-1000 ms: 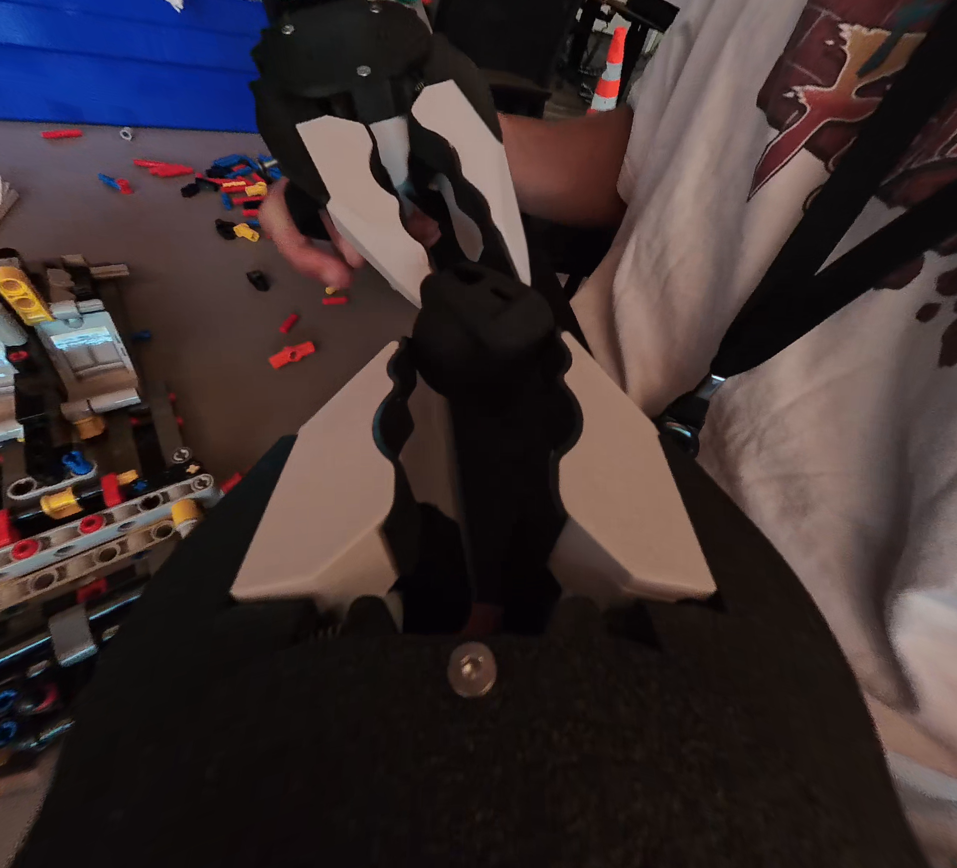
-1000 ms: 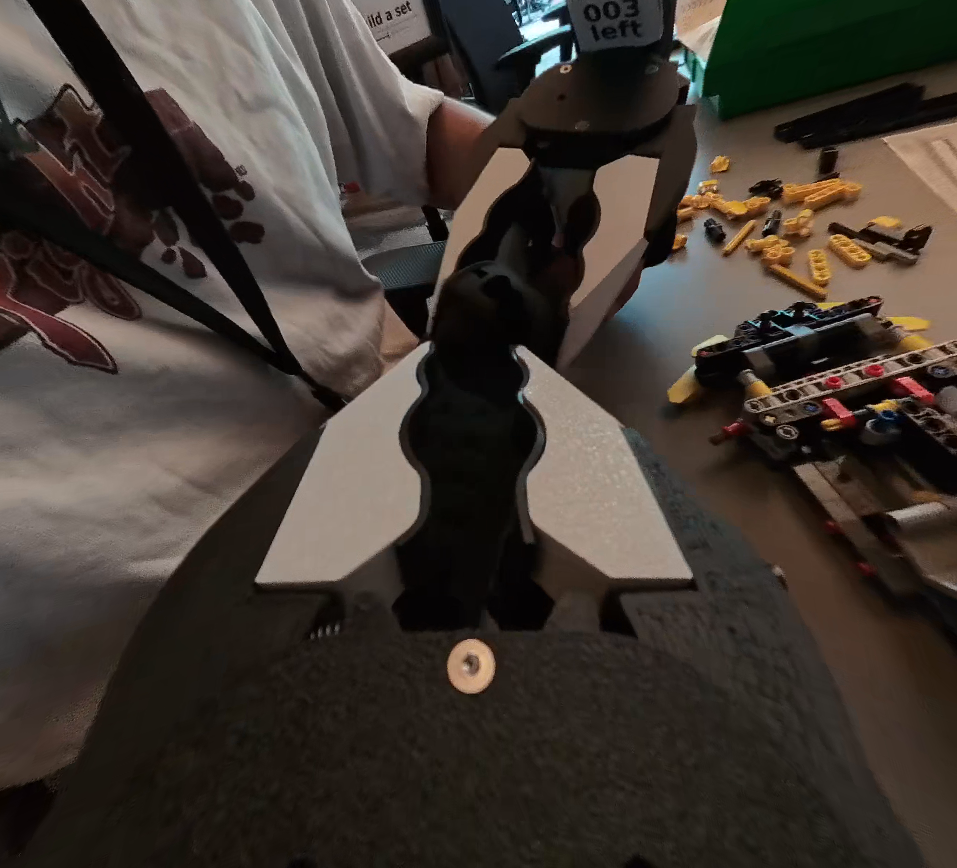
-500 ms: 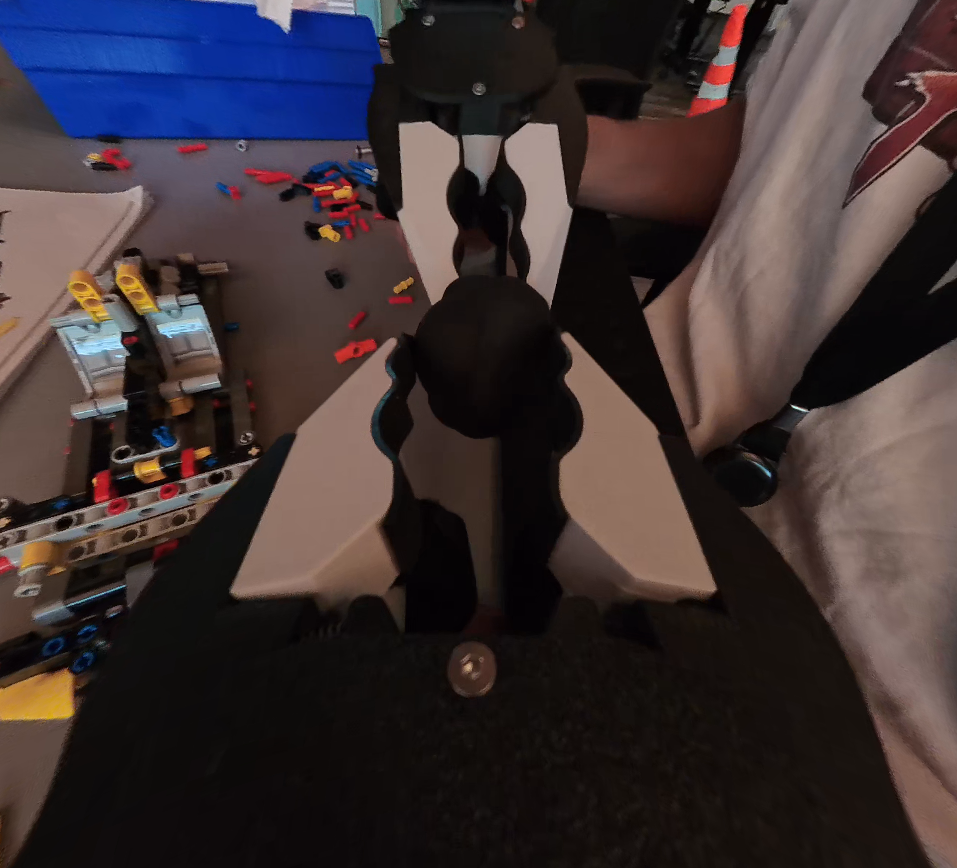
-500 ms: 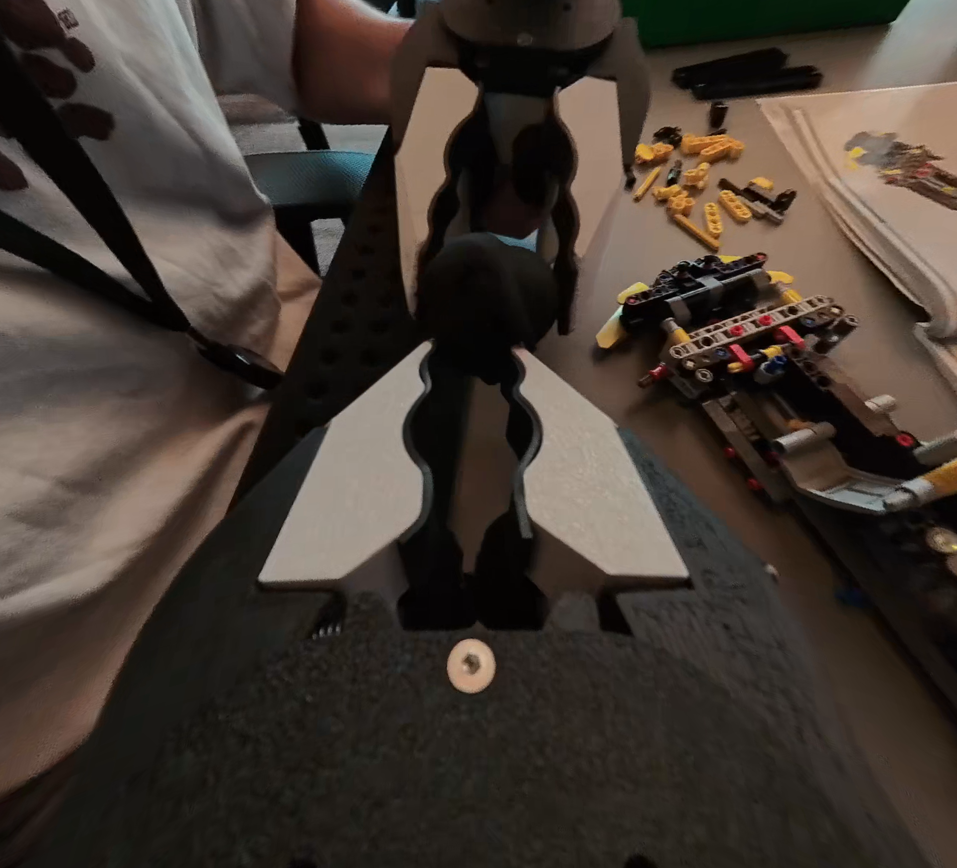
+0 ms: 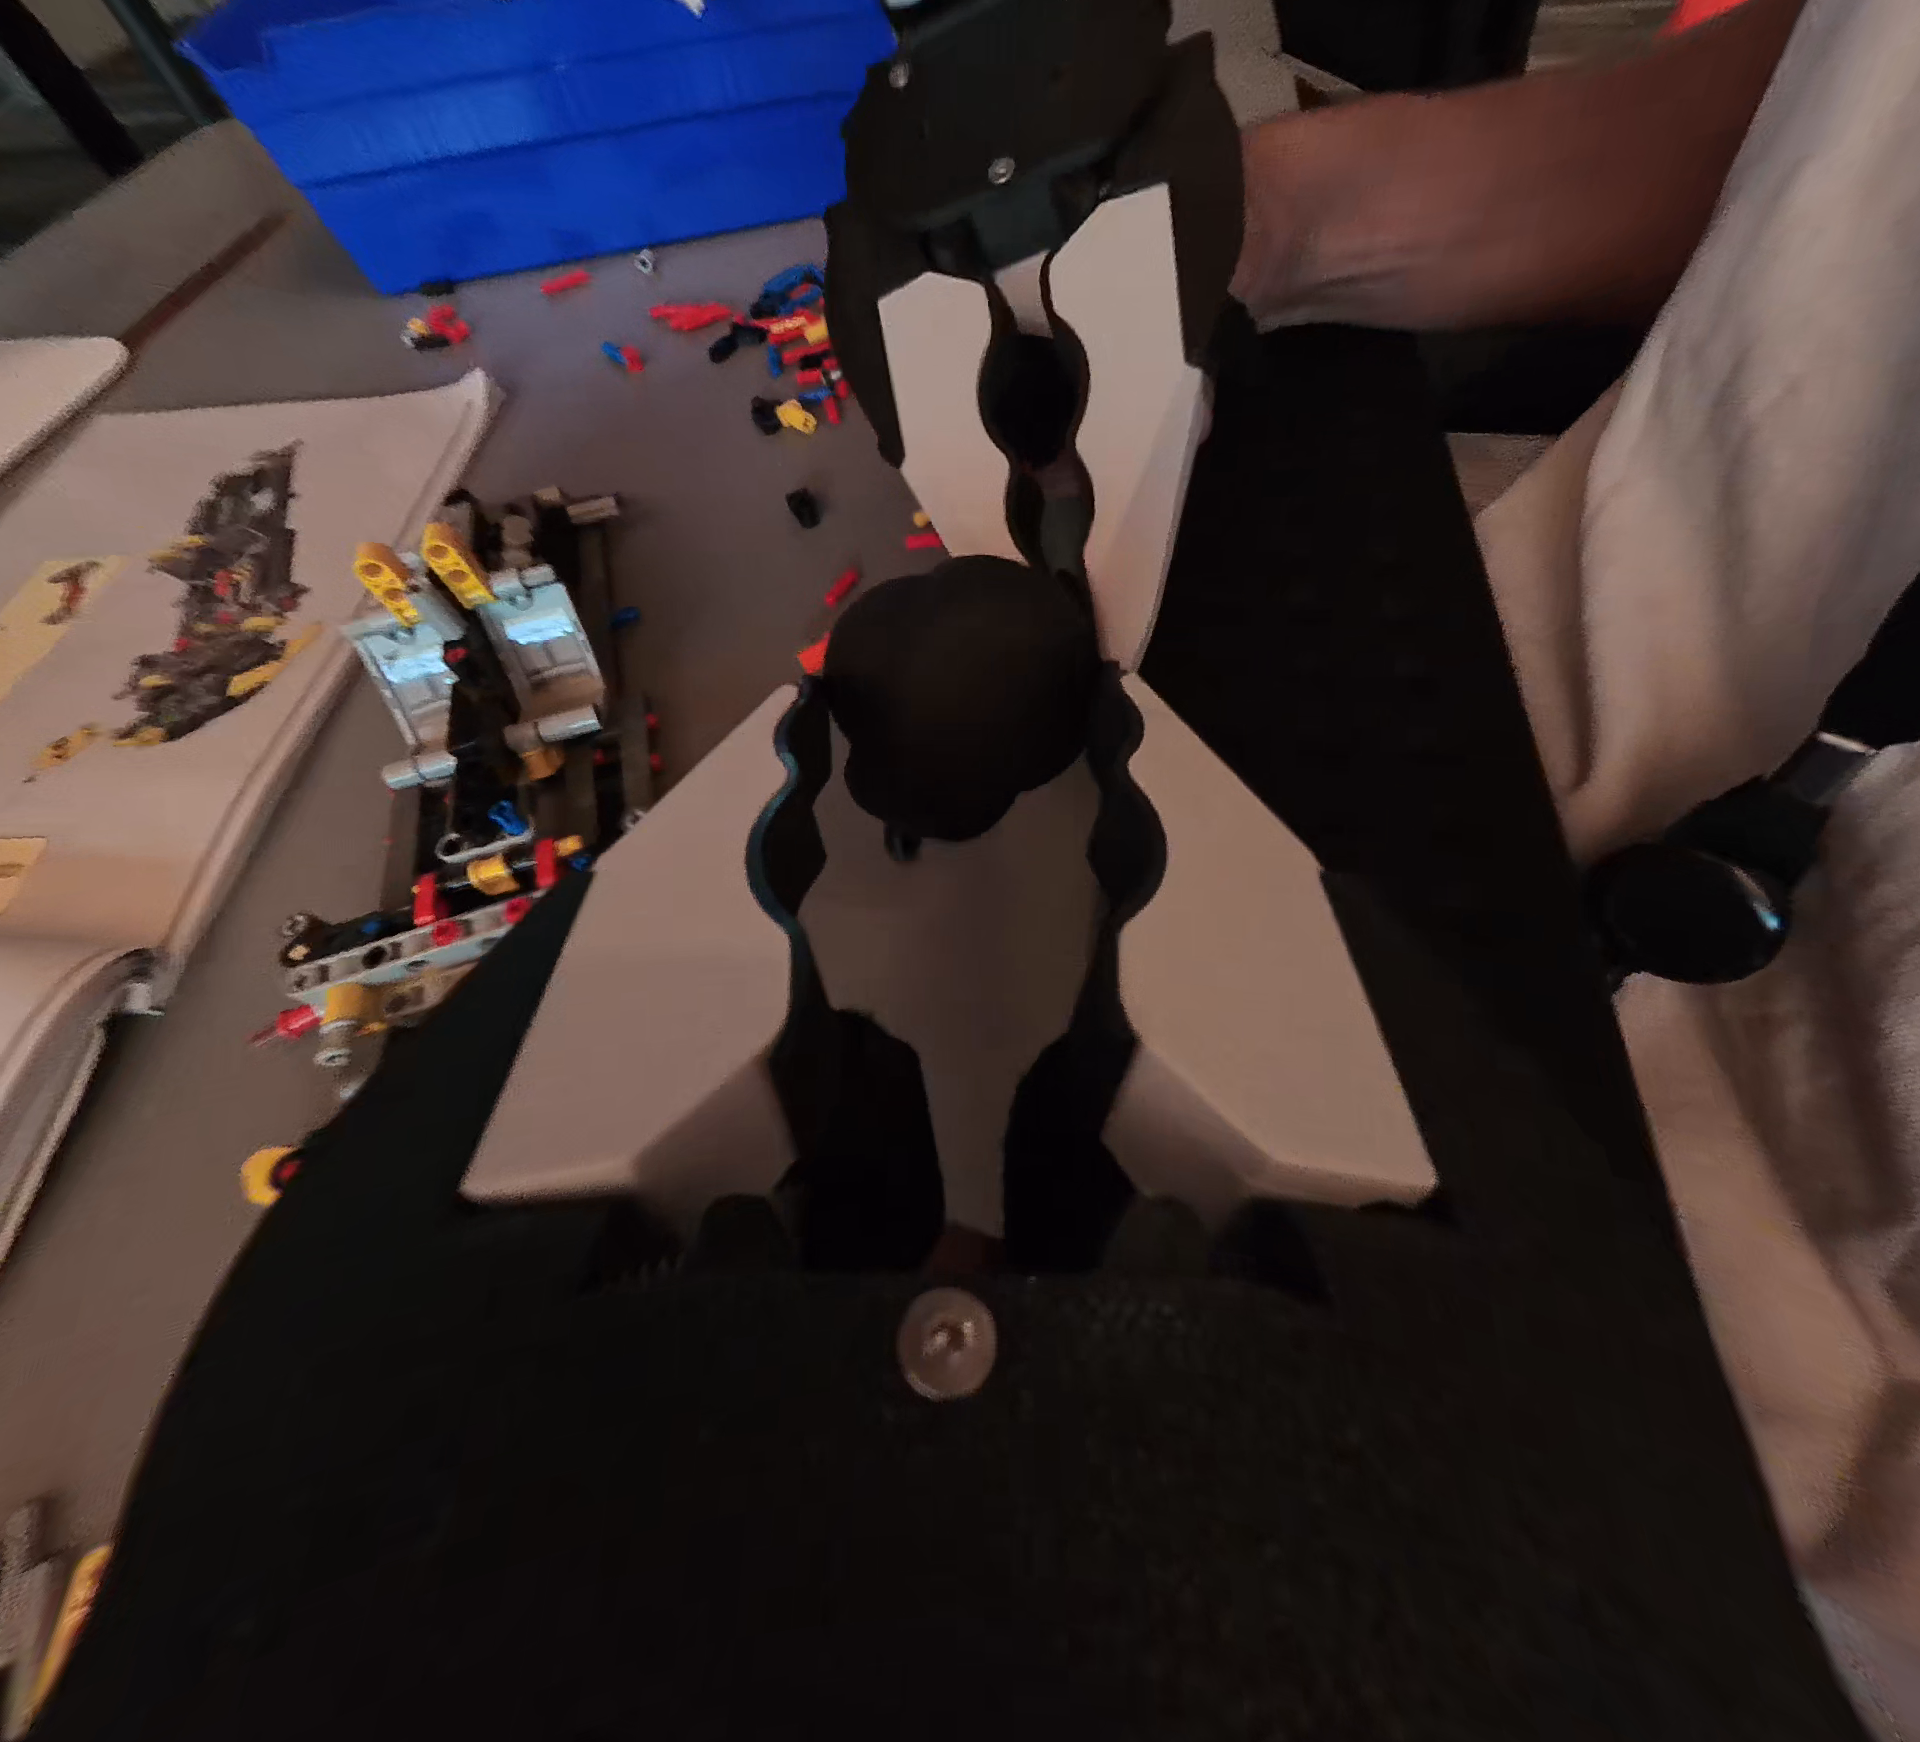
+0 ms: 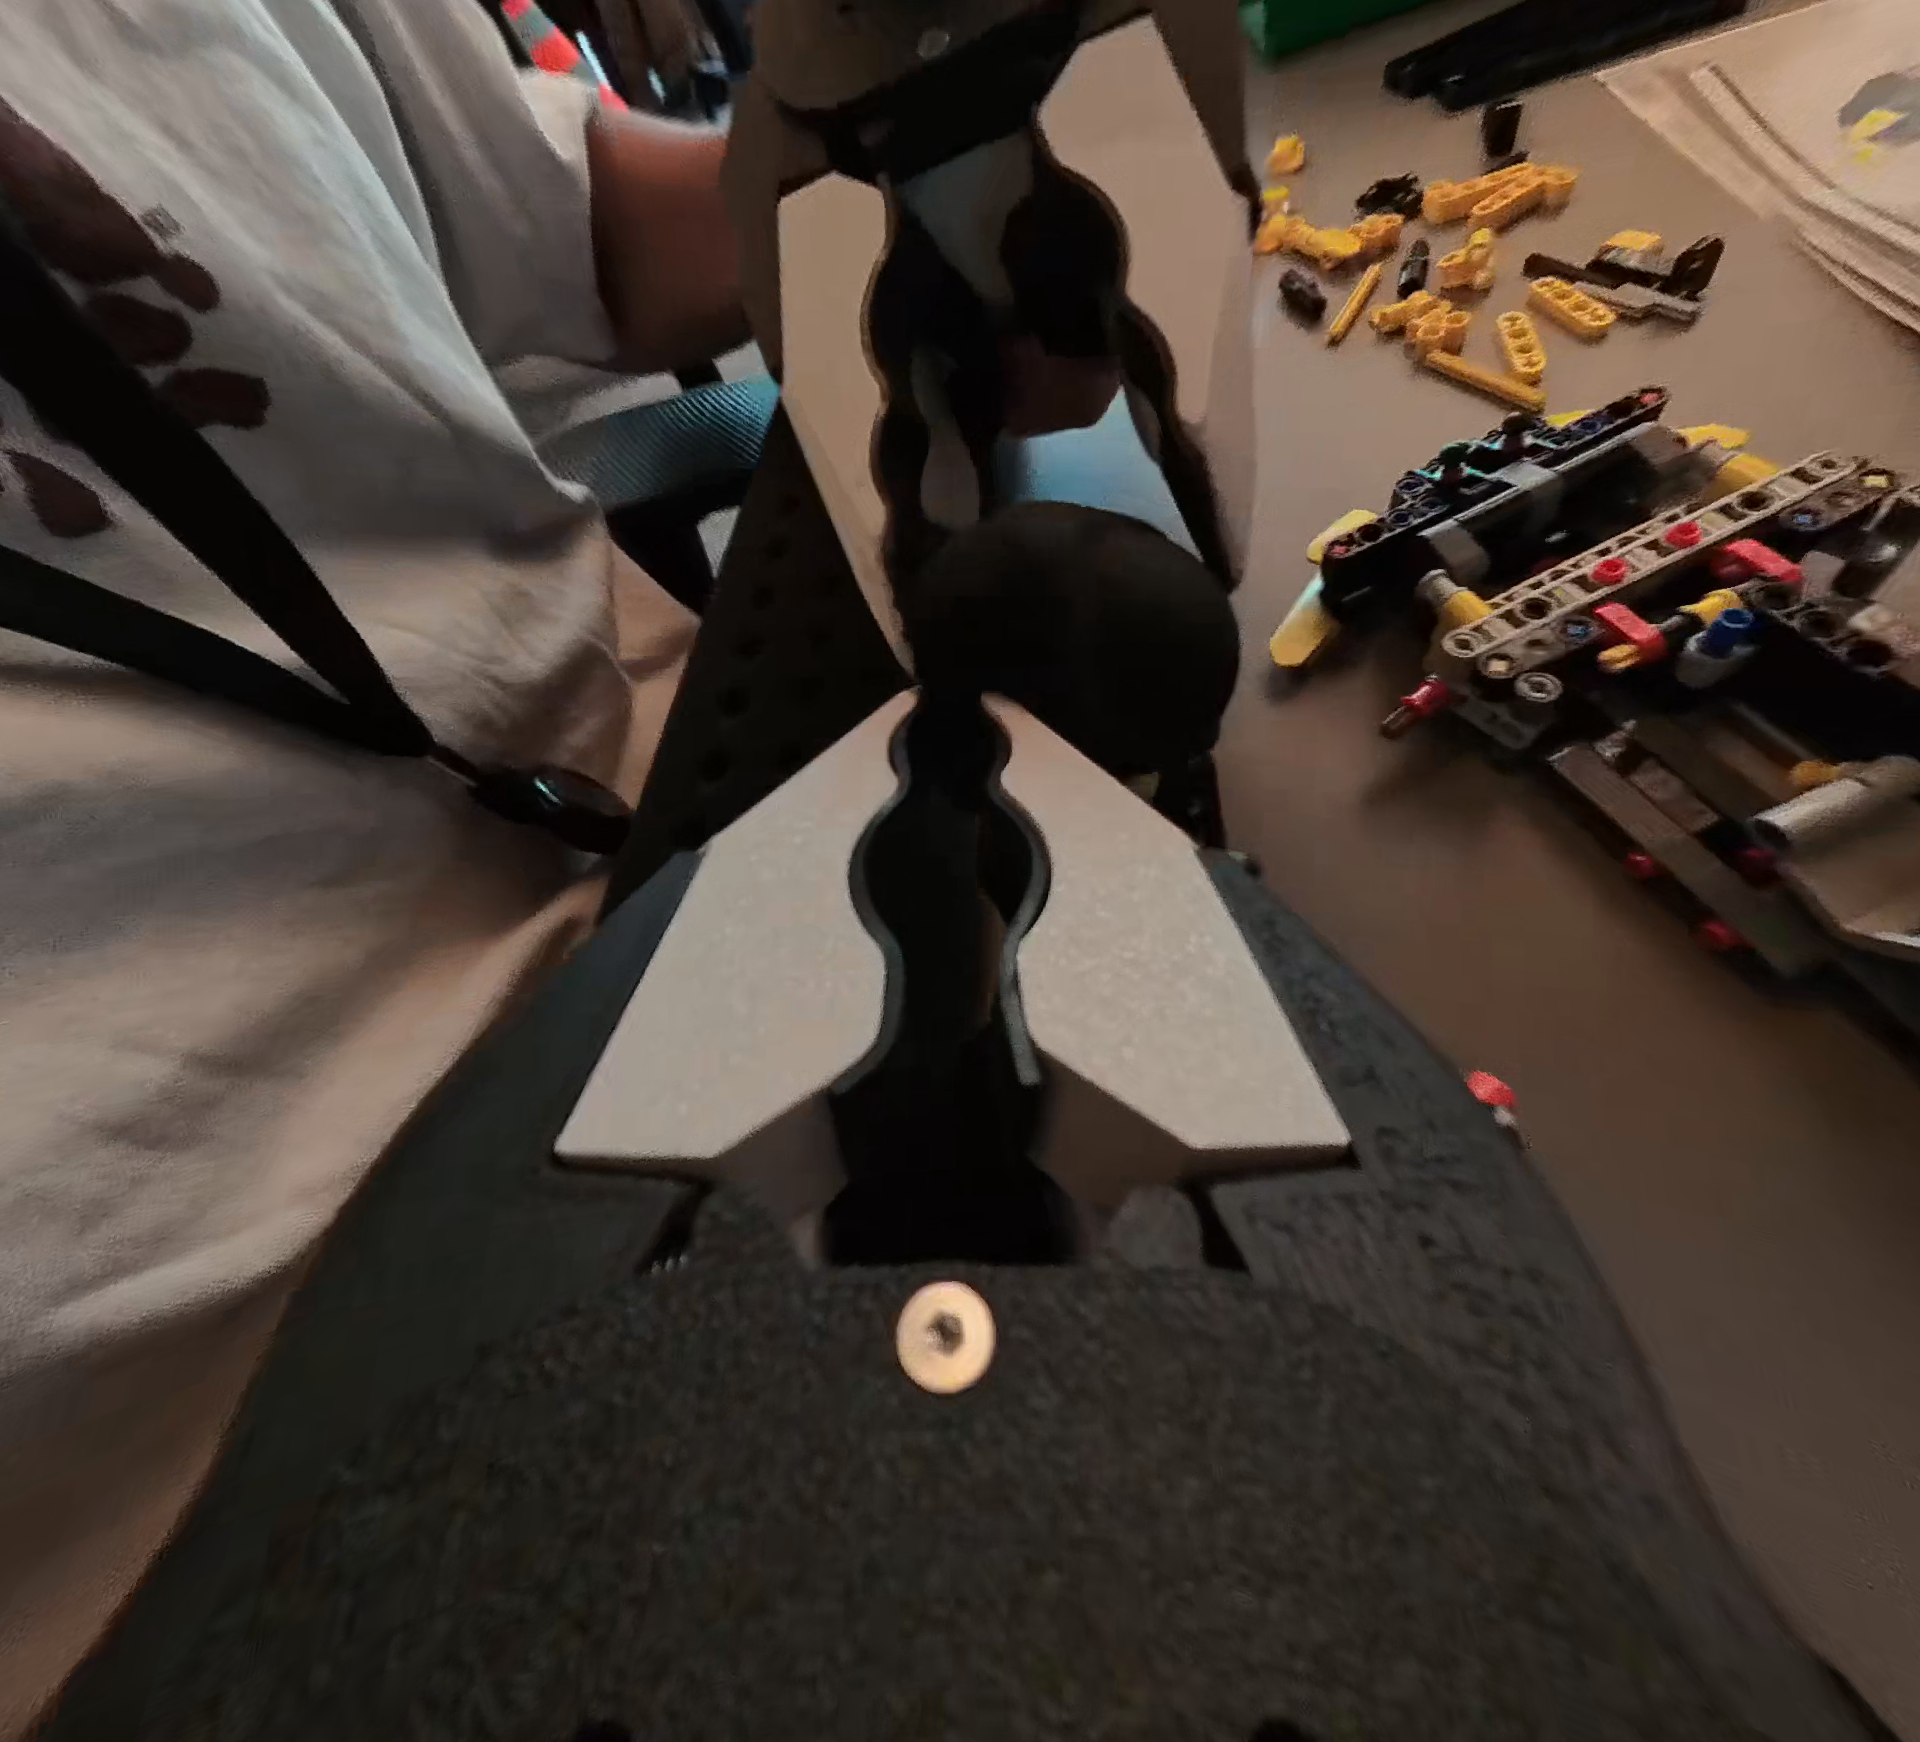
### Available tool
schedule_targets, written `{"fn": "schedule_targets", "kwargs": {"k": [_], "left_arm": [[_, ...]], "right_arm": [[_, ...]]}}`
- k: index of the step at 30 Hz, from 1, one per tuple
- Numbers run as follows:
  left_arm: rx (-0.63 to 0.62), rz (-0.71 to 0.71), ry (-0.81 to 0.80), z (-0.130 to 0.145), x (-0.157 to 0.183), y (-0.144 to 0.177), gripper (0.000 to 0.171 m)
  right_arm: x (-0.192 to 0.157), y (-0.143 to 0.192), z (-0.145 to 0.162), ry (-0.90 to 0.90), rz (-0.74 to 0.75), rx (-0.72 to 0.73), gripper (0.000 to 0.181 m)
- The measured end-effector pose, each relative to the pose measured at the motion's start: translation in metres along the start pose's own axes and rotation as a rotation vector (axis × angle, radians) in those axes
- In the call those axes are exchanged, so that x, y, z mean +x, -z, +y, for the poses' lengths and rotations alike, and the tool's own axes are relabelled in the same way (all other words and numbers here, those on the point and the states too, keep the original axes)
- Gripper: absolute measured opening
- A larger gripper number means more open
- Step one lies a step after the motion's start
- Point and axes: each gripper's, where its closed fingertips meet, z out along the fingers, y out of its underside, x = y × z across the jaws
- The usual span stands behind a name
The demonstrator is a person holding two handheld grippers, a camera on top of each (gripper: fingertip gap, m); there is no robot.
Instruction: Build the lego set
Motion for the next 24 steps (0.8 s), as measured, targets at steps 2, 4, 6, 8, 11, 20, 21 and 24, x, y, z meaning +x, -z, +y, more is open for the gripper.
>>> {"fn": "schedule_targets", "kwargs": {"k": [2, 4, 6, 8, 11, 20, 21, 24], "left_arm": [[0.024, 0.0, -0.05, -0.002, 0.003, 0.003, 0.045], [-0.007, 0.018, -0.089, 0.004, 0.003, 0.005, 0.043], [-0.06, 0.022, -0.124, 0.012, -0.001, 0.006, 0.028], [-0.094, 0.017, -0.15, 0.016, -0.006, 0.008, 0.007], [-0.131, -0.027, -0.169, 0.018, -0.016, 0.009, 0.0], [-0.026, 0.119, 0.03, 0.004, -0.001, 0.003, 0.061], [-0.02, 0.134, 0.048, 0.002, 0.0, -0.001, 0.064], [0.028, 0.162, 0.068, -0.009, 0.003, -0.005, 0.052]], "right_arm": [[-0.003, 0.003, -0.004, -0.027, -0.044, 0.035, 0.005], [-0.004, 0.002, -0.003, -0.066, -0.074, 0.038, 0.005], [0.002, 0.001, 0.001, -0.092, -0.055, 0.02, 0.006], [0.017, 0.006, 0.002, -0.112, 0.026, 0.021, 0.008], [0.01, 0.009, -0.001, -0.156, -0.042, 0.025, 0.009], [0.002, 0.015, -0.034, -0.144, -0.092, 0.223, 0.007], [-0.001, 0.016, -0.039, -0.148, -0.116, 0.249, 0.007], [-0.005, 0.013, -0.043, -0.135, -0.141, 0.26, 0.007]]}}
